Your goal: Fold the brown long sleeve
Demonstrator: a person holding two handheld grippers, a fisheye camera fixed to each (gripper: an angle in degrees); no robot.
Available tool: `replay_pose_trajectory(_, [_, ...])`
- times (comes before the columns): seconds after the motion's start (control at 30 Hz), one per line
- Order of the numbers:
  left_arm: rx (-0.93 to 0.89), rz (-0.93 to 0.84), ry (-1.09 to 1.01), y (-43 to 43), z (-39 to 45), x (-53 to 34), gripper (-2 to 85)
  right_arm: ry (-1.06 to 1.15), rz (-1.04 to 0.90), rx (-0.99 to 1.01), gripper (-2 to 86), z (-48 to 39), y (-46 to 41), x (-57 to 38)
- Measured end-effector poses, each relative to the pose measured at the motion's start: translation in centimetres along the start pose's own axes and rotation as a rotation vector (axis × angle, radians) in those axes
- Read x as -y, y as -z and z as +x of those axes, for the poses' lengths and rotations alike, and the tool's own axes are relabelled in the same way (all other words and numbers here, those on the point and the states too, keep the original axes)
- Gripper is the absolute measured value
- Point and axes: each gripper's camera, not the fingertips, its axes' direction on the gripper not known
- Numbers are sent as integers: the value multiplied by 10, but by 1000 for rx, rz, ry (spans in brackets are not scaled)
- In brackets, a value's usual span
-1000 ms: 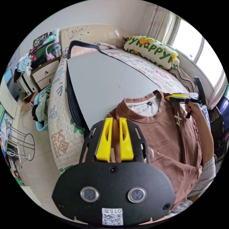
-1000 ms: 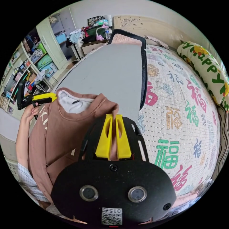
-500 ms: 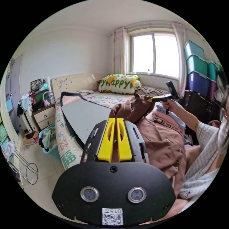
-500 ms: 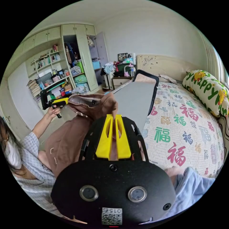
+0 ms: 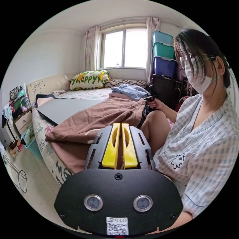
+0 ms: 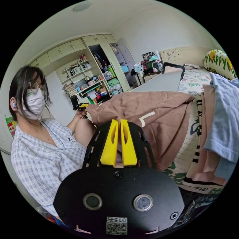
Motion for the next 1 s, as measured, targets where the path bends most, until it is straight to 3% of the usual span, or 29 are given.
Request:
replay_pose_trajectory(0.07, [-5, -53, -64, 0, 16, 15, 4, 55, -33, -74, 0, -12, 1, 3])
replay_pose_trajectory(0.13, [15, -210, -145, -20, 30, 31, 6, 103, -192, -177, 7, -17, -15, 2])
replay_pose_trajectory(0.27, [23, -334, -153, -34, 29, 56, 8, 4, -385, -142, 30, 9, -49, -12])
replay_pose_trajectory(0.37, [37, -245, -89, 1, 12, 72, 11, -11, -276, -89, 41, 16, -31, -20])
replay_pose_trajectory(0.5, [180, 20, 141, 78, -48, 108, 16, -31, -162, -59, 28, 28, 11, -18])
replay_pose_trajectory(0.57, [229, 121, 323, 106, -93, 125, 22, -77, -93, -112, 13, 34, 30, -14])
replay_pose_trajectory(0.63, [247, 235, 499, 132, -158, 155, 50, -216, 32, -302, 2, 47, 57, 1])
replay_pose_trajectory(0.73, [261, 393, 691, 150, -240, 198, 94, -182, 128, -435, 0, 44, 72, 44])
replay_pose_trajectory(0.9, [236, 339, 860, 117, -350, 255, 92, -72, 207, -542, 13, 44, 61, 126])
replay_pose_trajectory(1.0, [155, 228, 904, 79, -378, 244, 94, -180, 112, -502, 33, 91, 30, 146])
